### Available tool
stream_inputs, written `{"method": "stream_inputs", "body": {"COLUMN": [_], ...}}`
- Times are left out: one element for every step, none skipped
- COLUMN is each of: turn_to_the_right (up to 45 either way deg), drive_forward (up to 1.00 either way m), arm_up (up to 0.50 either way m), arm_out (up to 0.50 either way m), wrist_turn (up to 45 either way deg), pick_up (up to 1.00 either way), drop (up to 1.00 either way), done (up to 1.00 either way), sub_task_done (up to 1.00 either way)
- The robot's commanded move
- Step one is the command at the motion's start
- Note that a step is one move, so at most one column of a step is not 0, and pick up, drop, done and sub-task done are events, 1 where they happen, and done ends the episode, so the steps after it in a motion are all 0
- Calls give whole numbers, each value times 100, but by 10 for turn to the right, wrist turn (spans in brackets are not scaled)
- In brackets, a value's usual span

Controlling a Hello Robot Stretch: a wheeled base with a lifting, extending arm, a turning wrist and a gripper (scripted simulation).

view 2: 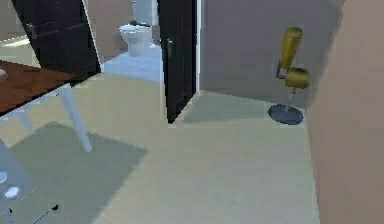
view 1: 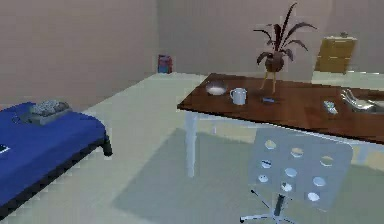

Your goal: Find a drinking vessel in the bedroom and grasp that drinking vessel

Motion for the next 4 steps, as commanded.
{"method": "stream_inputs", "body": {"turn_to_the_right": [0,-450,-210,450], "drive_forward": [65,0,0,0], "arm_up": [0,0,0,0], "arm_out": [0,0,0,0], "wrist_turn": [0,0,0,0], "pick_up": [0,0,0,0], "drop": [0,0,0,0], "done": [0,0,0,0], "sub_task_done": [0,0,0,0]}}
